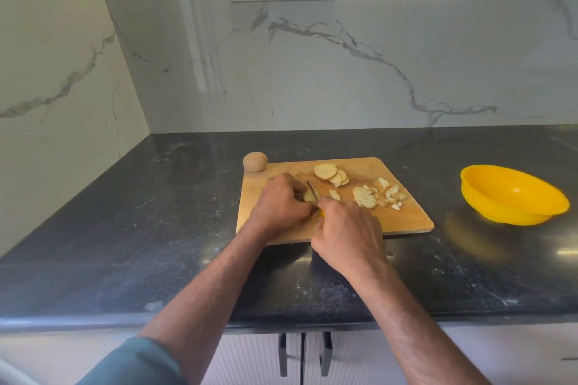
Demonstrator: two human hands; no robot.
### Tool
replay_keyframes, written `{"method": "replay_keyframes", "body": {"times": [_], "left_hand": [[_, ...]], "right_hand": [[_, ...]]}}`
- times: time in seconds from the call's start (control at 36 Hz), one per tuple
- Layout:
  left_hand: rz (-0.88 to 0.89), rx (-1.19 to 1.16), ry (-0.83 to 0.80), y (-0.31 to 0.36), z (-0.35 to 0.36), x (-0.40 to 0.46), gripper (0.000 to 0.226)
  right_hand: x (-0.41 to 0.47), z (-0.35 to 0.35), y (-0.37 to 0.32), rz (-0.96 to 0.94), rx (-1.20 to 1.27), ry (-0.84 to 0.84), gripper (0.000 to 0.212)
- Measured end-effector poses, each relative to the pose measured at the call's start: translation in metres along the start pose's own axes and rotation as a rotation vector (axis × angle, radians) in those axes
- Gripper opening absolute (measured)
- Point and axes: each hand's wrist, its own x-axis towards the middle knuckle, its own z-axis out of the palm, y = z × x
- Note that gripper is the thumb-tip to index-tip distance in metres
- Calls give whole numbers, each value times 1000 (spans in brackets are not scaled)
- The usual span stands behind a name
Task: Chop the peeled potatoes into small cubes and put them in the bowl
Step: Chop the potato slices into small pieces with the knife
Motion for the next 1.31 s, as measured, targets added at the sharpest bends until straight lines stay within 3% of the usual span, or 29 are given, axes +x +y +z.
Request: {"method": "replay_keyframes", "body": {"times": [0.08,0.53,0.67,1.0,1.31], "left_hand": [[-9,-1,2,4,-1,-1,18],[-51,15,8,-3,2,4,30],[-34,29,15,-4,2,2,12],[-13,21,34,-4,2,3,33],[-12,39,17,-6,2,4,32]], "right_hand": [[-3,0,2,-4,26,15,34],[-20,-5,8,24,6,68,38],[-22,-8,7,43,12,100,37],[-21,-9,8,151,3,126,32],[-24,-12,7,105,-51,101,32]]}}
